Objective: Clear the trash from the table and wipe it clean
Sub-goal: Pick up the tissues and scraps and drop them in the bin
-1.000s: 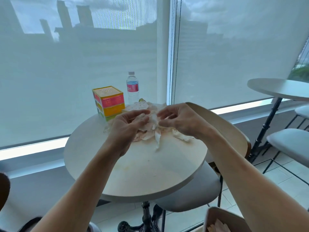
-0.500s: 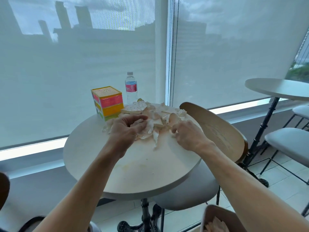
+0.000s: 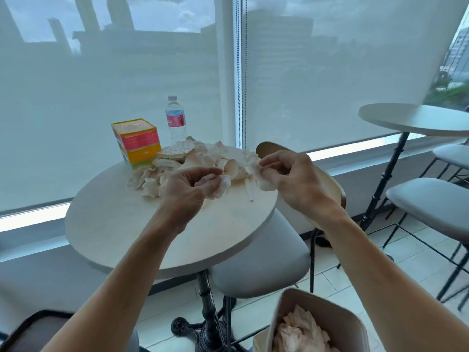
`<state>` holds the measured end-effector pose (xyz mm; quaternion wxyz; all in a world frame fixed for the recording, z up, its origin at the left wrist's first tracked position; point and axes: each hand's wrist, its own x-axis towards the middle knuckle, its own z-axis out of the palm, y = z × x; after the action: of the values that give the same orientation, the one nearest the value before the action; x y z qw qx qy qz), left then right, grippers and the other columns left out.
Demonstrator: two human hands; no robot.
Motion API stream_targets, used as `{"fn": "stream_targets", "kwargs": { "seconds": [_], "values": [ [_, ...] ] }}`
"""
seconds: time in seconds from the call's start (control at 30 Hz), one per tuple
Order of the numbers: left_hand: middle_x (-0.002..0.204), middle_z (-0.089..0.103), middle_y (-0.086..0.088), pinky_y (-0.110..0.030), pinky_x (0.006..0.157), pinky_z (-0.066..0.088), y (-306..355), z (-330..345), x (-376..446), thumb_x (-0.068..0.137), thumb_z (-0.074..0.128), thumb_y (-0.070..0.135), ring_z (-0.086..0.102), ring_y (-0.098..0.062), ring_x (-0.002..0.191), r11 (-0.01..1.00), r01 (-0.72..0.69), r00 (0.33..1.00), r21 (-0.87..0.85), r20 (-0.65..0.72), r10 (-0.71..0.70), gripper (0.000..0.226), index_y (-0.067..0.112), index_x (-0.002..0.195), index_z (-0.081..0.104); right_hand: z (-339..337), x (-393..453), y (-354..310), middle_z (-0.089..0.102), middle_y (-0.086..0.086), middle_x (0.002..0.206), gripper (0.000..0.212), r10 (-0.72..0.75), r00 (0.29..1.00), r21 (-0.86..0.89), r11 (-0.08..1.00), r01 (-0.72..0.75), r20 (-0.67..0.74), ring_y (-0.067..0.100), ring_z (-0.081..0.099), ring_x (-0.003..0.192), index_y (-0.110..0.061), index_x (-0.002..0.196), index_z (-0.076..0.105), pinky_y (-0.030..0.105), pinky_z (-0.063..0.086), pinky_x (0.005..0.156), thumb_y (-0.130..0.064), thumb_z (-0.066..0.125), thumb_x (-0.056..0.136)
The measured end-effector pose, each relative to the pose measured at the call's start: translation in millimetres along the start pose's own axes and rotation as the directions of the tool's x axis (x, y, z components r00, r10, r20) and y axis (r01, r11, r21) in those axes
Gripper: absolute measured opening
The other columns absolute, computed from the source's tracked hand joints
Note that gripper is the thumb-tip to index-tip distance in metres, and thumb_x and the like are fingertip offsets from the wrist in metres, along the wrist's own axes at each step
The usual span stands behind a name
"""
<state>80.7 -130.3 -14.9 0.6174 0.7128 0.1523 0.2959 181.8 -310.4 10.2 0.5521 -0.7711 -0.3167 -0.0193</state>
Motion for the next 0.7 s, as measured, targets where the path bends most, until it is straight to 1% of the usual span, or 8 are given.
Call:
{"fn": "stream_targets", "kwargs": {
  "seconds": [0.03, 0.1, 0.17, 0.2, 0.4, 0.5, 0.57, 0.7],
  "values": [
    [0.092, 0.077, 0.003, -0.026, 0.089, 0.052, 1, 6, -3, 0.083, 0.075, 0.009, 0.069, -0.011, 0.095, 1.0, -0.002, 1.0, 0.004, 0.002, 0.002, 0.016, 0.025, 0.086, 0.077, -9, -6, 1, 0.07, -0.01, 0.076, 0.015, 0.015, 1.0, -0.019, 1.0, -0.015, -0.007, 0.005, 0.062, 0.07, -0.03, 0.084, 0.073, 0.006, 0.041, 0.055, -0.045, 0.071, 0.083],
    [0.091, 0.077, 0.006, -0.028, 0.091, 0.051, 3, 18, -10, 0.084, 0.074, 0.009, 0.069, -0.01, 0.096, 1.0, -0.015, 1.0, 0.018, 0.021, 0.015, 0.02, 0.029, 0.081, 0.078, -24, -19, 10, 0.072, -0.01, 0.077, 0.009, 0.046, 0.999, 0.01, 0.999, -0.046, -0.012, 0.002, 0.064, 0.07, -0.029, 0.085, 0.073, 0.006, 0.043, 0.055, -0.039, 0.073, 0.085],
    [0.094, 0.077, 0.007, -0.028, 0.093, 0.05, 4, 30, -17, 0.084, 0.073, 0.01, 0.068, -0.009, 0.099, 0.999, -0.02, 0.999, 0.032, 0.044, 0.018, 0.021, 0.03, 0.081, 0.078, -38, -31, 25, 0.073, -0.007, 0.076, 0.007, 0.068, 0.998, 0.096, 0.993, -0.069, 0.012, 0.003, 0.066, 0.07, -0.026, 0.084, 0.074, 0.019, 0.052, 0.069, -0.033, 0.075, 0.083],
    [0.094, 0.077, 0.007, -0.028, 0.093, 0.05, 5, 36, -21, 0.085, 0.072, 0.009, 0.068, -0.009, 0.098, 0.999, -0.016, 0.998, 0.03, 0.056, 0.014, 0.02, 0.029, 0.083, 0.077, -43, -38, 35, 0.073, -0.004, 0.077, 0.007, 0.079, 0.996, 0.119, 0.989, -0.083, 0.037, 0.005, 0.067, 0.073, -0.024, 0.085, 0.074, 0.022, 0.055, 0.072, -0.031, 0.075, 0.083],
    [0.091, 0.077, 0.003, -0.02, 0.08, 0.053, 0, 81, -56, 0.086, 0.07, 0.007, 0.069, -0.008, 0.087, 0.999, -0.008, 0.99, 0.044, 0.139, 0.002, 0.017, 0.023, 0.09, 0.076, -59, -83, 107, 0.072, 0.007, 0.086, 0.004, 0.262, 0.946, 0.051, 0.96, -0.276, 0.193, 0.022, 0.069, 0.086, -0.021, 0.088, 0.073, 0.034, 0.057, 0.08, -0.024, 0.072, 0.087],
    [0.09, 0.077, 0.0, -0.026, 0.081, 0.055, -10, 100, -71, 0.086, 0.07, 0.005, 0.07, -0.015, 0.087, 0.999, 0.003, 0.981, 0.048, 0.192, -0.013, 0.022, 0.026, 0.086, 0.077, -57, -102, 144, 0.071, 0.002, 0.08, 0.002, 0.354, 0.903, -0.042, 0.934, -0.355, 0.243, 0.018, 0.066, 0.077, -0.023, 0.085, 0.073, 0.029, 0.055, 0.073, -0.024, 0.073, 0.087],
    [0.088, 0.077, 0.002, -0.025, 0.077, 0.054, -20, 110, -81, 0.086, 0.07, 0.005, 0.07, -0.013, 0.083, 0.994, -0.017, 0.973, 0.109, 0.232, -0.009, 0.024, 0.029, 0.085, 0.076, -55, -112, 163, 0.07, -0.002, 0.076, 0.003, 0.403, 0.872, -0.085, 0.914, -0.396, 0.277, 0.011, 0.064, 0.072, -0.021, 0.084, 0.072, 0.025, 0.052, 0.068, -0.024, 0.073, 0.086],
    [0.088, 0.076, 0.005, -0.017, 0.075, 0.054, -42, 131, -101, 0.086, 0.07, 0.004, 0.07, -0.007, 0.083, 0.983, 0.034, 0.959, 0.18, 0.271, -0.083, 0.021, 0.024, 0.088, 0.076, -54, -128, 189, 0.069, -0.003, 0.079, 0.007, 0.469, 0.81, -0.142, 0.882, -0.449, 0.351, 0.01, 0.064, 0.074, -0.017, 0.09, 0.073, 0.024, 0.053, 0.07, -0.023, 0.072, 0.087]
  ]
}}
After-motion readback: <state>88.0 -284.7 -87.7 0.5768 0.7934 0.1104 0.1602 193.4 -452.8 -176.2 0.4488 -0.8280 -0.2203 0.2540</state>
